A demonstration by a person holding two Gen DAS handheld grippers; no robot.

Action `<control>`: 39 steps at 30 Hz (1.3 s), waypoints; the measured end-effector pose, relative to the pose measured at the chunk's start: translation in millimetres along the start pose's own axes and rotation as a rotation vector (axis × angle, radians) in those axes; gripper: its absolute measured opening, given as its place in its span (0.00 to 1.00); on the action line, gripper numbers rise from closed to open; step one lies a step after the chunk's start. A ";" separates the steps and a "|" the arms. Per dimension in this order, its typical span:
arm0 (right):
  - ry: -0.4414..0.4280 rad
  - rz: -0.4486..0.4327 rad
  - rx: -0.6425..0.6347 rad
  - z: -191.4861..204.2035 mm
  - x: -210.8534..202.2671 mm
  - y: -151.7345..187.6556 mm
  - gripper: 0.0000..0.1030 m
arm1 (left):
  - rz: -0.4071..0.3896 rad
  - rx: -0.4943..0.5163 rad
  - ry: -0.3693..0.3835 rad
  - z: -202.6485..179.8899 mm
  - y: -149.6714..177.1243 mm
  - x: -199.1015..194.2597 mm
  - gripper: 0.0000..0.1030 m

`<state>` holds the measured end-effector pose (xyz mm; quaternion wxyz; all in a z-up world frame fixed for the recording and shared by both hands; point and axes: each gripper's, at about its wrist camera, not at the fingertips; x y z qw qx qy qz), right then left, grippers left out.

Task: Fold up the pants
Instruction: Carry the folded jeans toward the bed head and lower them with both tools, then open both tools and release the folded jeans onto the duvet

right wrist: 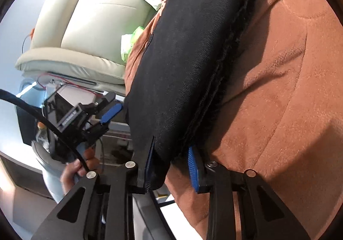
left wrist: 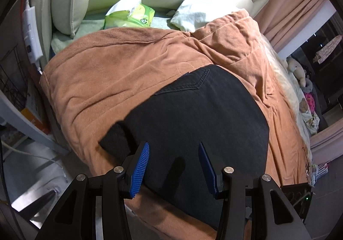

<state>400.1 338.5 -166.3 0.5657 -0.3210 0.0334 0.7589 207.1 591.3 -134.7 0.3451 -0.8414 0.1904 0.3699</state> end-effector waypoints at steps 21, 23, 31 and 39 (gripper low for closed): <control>0.208 -0.148 -0.349 36.7 -48.3 -57.7 0.26 | -0.030 0.074 0.002 -37.0 17.6 15.2 0.48; 0.230 -0.152 -0.383 37.9 -46.7 -62.9 0.26 | -0.032 0.081 -0.009 -37.9 14.0 21.6 0.48; 0.299 -0.137 -0.452 34.9 -15.4 -94.2 0.26 | -0.030 0.102 -0.087 -33.6 5.2 42.2 0.48; 0.382 -0.182 -0.388 1.6 -11.1 -115.8 0.13 | -0.037 0.071 -0.145 -11.9 9.1 44.9 0.42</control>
Point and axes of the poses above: each gripper's, at about its wrist camera, not at the fingertips, and x roughly the way its jaws point, z to its left, y to its underside, and after that the axes turned 3 degrees about y, right-handed
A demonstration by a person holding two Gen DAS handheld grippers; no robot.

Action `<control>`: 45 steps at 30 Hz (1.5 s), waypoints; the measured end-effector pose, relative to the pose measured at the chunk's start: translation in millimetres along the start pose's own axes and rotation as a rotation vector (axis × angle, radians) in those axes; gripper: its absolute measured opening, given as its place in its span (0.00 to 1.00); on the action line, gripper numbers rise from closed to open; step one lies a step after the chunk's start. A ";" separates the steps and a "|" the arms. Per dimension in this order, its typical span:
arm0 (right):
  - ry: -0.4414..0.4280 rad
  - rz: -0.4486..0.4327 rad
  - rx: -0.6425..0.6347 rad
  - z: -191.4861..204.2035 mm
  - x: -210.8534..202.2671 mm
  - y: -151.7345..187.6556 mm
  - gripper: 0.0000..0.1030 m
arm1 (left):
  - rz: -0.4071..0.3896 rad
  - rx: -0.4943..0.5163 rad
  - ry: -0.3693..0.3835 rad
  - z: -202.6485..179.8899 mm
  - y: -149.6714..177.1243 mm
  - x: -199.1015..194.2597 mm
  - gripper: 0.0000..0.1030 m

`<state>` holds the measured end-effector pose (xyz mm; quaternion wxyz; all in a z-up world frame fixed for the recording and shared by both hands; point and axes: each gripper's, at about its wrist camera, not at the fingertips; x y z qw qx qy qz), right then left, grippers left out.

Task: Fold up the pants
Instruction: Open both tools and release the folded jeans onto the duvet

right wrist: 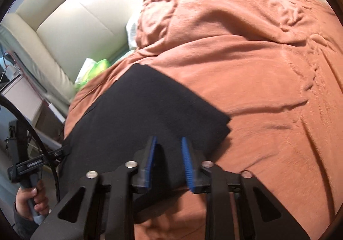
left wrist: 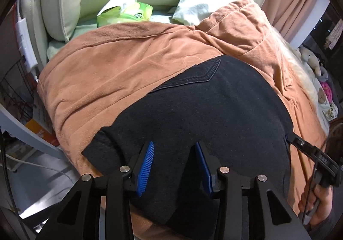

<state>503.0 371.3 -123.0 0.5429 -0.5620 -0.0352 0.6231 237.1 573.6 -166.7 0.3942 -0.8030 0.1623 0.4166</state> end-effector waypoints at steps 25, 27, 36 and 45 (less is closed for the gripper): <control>-0.119 0.115 -0.131 64.9 -6.3 41.9 0.09 | -0.031 -0.004 0.101 -41.7 55.5 -31.3 0.42; -0.124 0.125 -0.142 70.6 -7.9 48.0 0.09 | -0.019 -0.004 0.106 -44.5 63.1 -30.0 0.42; -0.110 0.148 -0.171 84.2 -25.8 67.8 0.09 | 0.033 -0.032 0.135 -48.6 93.2 -31.0 0.42; -0.088 0.152 -0.170 83.7 -64.4 75.2 0.09 | 0.058 -0.061 0.152 -50.0 113.0 -48.7 0.42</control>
Point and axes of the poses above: each gripper's, at about its wrist camera, not at the fingertips, and x roughly the way its jaws point, z to its left, y to its underside, and after that the axes turned 3 degrees about y, right-handed
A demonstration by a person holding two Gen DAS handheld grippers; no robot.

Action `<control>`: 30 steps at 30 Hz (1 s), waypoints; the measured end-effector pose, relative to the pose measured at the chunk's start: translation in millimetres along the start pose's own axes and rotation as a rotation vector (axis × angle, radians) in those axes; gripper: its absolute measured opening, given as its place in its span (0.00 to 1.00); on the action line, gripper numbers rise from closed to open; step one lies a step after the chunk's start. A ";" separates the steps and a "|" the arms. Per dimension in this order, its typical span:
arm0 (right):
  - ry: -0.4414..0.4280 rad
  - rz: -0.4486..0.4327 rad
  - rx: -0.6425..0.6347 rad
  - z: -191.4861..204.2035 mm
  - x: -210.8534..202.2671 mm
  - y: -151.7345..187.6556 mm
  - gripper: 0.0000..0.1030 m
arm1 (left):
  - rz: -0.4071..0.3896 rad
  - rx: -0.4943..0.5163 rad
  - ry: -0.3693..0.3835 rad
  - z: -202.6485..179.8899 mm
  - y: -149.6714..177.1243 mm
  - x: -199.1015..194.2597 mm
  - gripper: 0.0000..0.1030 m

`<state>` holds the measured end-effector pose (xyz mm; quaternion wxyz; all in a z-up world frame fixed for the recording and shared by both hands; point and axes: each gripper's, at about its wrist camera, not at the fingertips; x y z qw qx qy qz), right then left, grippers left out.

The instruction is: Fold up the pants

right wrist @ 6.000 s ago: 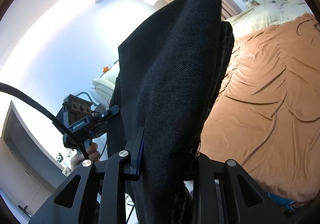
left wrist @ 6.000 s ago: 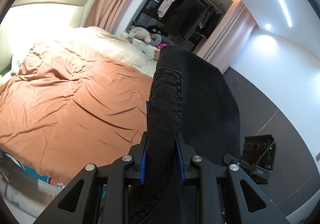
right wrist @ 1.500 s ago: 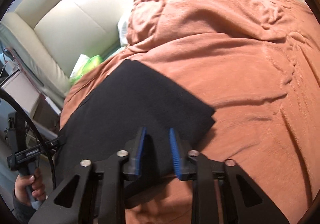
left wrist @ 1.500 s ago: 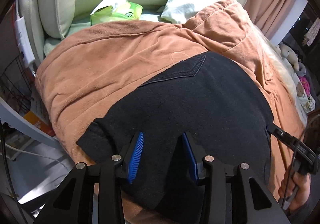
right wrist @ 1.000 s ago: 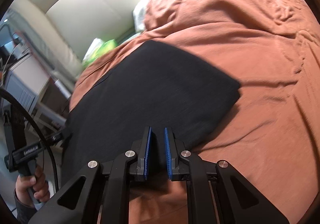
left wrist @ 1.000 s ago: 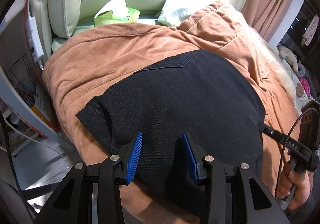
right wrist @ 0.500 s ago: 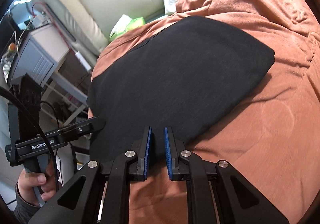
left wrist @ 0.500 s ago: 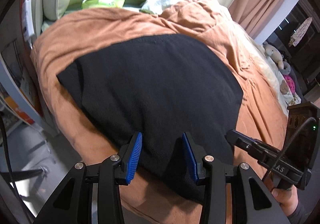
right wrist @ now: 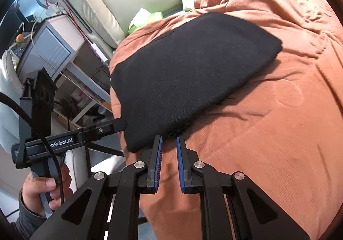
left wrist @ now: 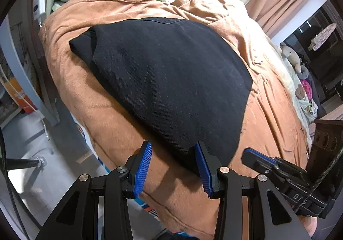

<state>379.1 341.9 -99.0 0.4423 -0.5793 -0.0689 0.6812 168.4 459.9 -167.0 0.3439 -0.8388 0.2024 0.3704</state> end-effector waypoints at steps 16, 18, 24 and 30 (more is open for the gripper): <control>0.174 -0.162 -0.027 18.8 -129.9 38.8 0.93 | -0.085 0.088 -0.009 -61.3 24.8 -57.0 0.99; 0.193 -0.181 -0.012 18.0 -148.3 49.1 1.00 | -0.096 0.099 0.000 -68.7 27.7 -63.8 1.00; 0.247 -0.246 0.011 21.0 -203.0 78.4 1.00 | -0.111 0.157 0.007 -99.3 42.4 -80.6 1.00; 0.276 -0.299 0.034 24.8 -256.1 111.4 1.00 | -0.138 0.207 0.025 -129.6 60.7 -103.4 1.00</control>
Point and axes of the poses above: each gripper's, at about its wrist camera, not at the fingertips, and x roughly the way its jaws point, z to its left, y to its underside, and after that the axes turned 3 degrees about y, right-handed
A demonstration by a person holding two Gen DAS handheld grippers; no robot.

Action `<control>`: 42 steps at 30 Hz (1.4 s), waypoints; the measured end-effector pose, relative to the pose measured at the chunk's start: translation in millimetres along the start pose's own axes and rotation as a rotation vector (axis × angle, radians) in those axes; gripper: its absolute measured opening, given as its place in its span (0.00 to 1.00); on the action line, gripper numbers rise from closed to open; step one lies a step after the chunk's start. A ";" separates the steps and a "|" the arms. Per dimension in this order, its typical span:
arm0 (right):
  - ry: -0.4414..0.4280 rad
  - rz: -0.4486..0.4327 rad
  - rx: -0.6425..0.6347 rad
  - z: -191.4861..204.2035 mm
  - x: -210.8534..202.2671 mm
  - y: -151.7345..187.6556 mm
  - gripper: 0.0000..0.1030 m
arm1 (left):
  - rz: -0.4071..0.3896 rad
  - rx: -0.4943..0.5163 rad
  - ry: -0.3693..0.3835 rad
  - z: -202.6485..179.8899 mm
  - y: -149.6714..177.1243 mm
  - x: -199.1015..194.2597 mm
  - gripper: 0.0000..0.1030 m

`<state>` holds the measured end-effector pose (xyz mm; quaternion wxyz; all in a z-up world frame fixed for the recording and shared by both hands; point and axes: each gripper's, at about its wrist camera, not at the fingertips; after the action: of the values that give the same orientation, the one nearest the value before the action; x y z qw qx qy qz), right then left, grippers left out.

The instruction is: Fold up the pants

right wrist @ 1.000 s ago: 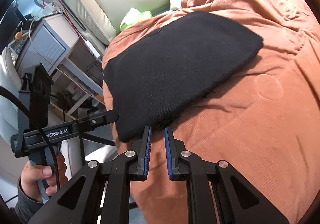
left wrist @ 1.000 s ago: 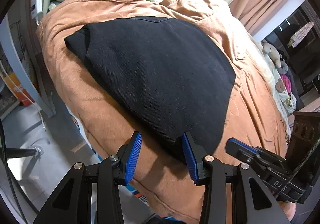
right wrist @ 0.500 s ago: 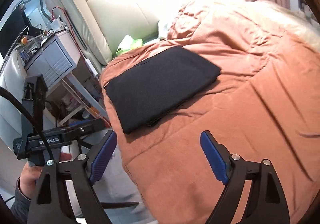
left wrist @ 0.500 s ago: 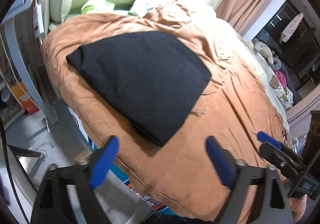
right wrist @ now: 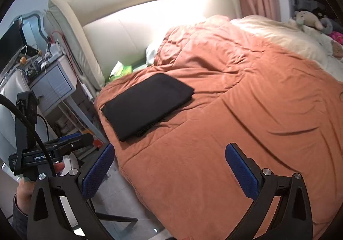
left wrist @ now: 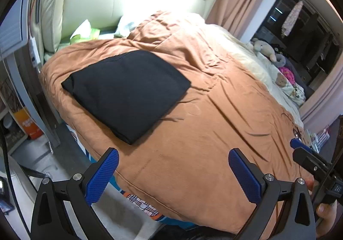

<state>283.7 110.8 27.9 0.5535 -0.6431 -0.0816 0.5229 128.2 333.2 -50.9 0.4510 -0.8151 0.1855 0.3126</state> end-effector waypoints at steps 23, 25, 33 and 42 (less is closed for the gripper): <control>0.143 -0.173 0.093 -36.8 -193.3 93.1 1.00 | -0.096 0.188 0.088 -114.3 55.4 -87.4 1.00; 0.162 -0.180 0.096 -36.2 -203.8 100.8 1.00 | -0.104 0.205 0.089 -122.8 62.1 -93.5 1.00; 0.231 -0.223 0.120 -34.6 -249.3 140.2 1.00 | -0.148 0.253 0.105 -151.8 94.3 -116.4 1.00; 0.316 -0.250 0.163 -32.9 -296.5 181.9 1.00 | -0.177 0.318 0.158 -184.6 126.0 -136.1 1.00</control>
<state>92.2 -180.6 50.2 0.6701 -0.6551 -0.0306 0.3476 17.6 112.8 36.6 0.5838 -0.7689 0.1948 0.1734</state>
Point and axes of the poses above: each gripper's, at about its wrist camera, not at the fingertips, and x roughly the way its jaws point, z to its left, y to its underside, and after that the axes turned 3 degrees about y, right-handed
